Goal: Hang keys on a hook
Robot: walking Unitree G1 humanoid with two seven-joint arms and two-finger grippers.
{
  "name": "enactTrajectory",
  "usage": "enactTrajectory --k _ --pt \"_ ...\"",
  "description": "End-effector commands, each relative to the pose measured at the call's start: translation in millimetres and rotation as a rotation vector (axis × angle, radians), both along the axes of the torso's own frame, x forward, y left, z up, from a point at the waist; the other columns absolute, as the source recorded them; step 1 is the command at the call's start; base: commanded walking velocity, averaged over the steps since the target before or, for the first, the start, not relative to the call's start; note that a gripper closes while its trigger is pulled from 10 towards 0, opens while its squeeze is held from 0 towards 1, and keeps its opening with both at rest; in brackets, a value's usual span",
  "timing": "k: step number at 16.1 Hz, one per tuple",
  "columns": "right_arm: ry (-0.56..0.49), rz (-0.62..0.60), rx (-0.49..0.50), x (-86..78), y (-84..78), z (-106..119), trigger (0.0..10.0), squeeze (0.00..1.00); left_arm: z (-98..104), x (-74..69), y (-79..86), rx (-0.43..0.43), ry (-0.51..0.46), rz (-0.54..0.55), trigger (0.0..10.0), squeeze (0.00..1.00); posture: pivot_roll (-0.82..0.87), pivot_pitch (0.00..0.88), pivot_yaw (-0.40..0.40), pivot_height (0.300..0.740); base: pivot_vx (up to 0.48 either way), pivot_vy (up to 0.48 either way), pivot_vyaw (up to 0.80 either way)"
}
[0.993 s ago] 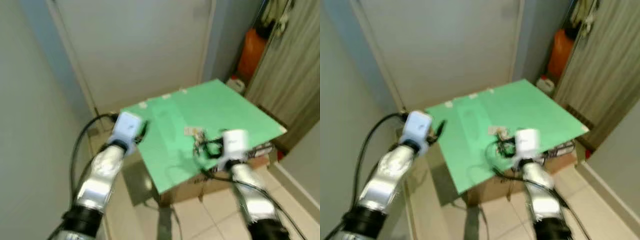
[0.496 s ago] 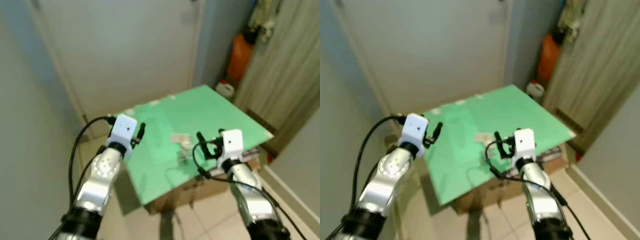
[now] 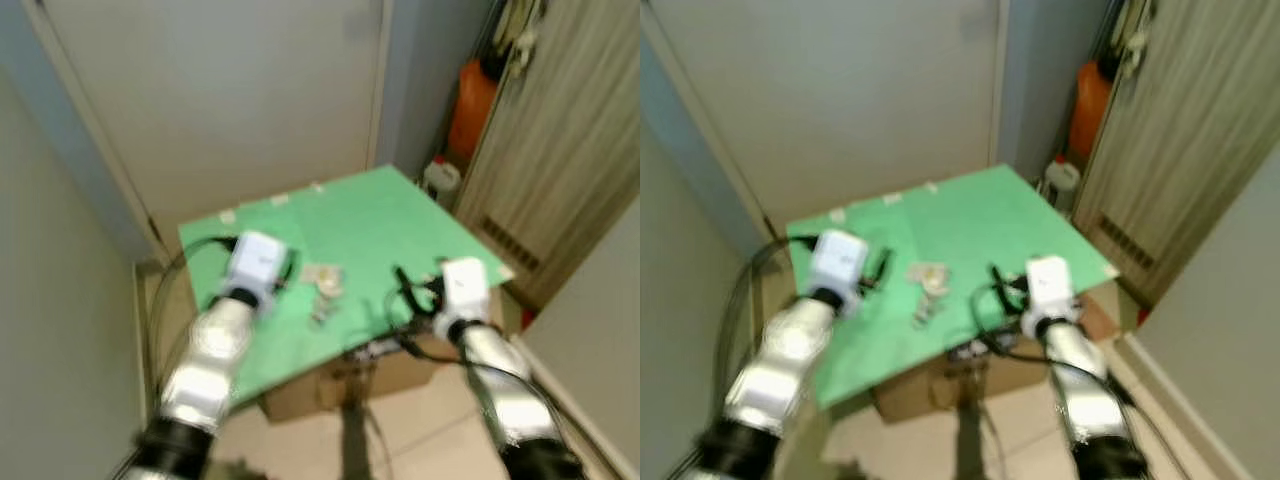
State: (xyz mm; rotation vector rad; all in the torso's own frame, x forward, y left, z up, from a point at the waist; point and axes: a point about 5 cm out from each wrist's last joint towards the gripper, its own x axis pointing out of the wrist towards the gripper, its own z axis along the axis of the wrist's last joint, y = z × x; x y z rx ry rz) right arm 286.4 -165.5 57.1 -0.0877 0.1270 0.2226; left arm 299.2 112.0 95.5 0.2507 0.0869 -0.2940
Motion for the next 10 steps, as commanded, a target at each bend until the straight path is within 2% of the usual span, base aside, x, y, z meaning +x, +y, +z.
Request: enactTrajectory --k 1,4,6,10 --pt "-0.005 0.008 0.014 1.4 4.2 2 10.0 0.00 4 2.5 7.6 0.000 -0.007 0.028 10.0 0.00 -0.03 0.000 0.039 0.740 0.000 0.000 0.00" --pt "0.001 0.027 -0.003 -1.7 1.7 2 10.0 0.00 -5 3.5 -2.3 0.006 0.035 0.027 10.0 0.00 -0.05 0.000 0.012 0.740 0.000 0.000 0.00" --pt "0.005 0.040 -0.026 -5.2 -6.1 4 10.0 0.00 -12 12.8 10.0 0.037 0.050 0.111 10.0 0.00 -0.07 0.000 -0.008 0.740 0.000 0.000 0.00" --pt "0.000 0.031 -0.048 -3.0 -16.8 9 10.0 0.00 -6 22.7 17.8 -0.012 0.026 0.169 10.0 0.00 -0.08 0.000 -0.009 0.740 0.000 0.000 0.00"
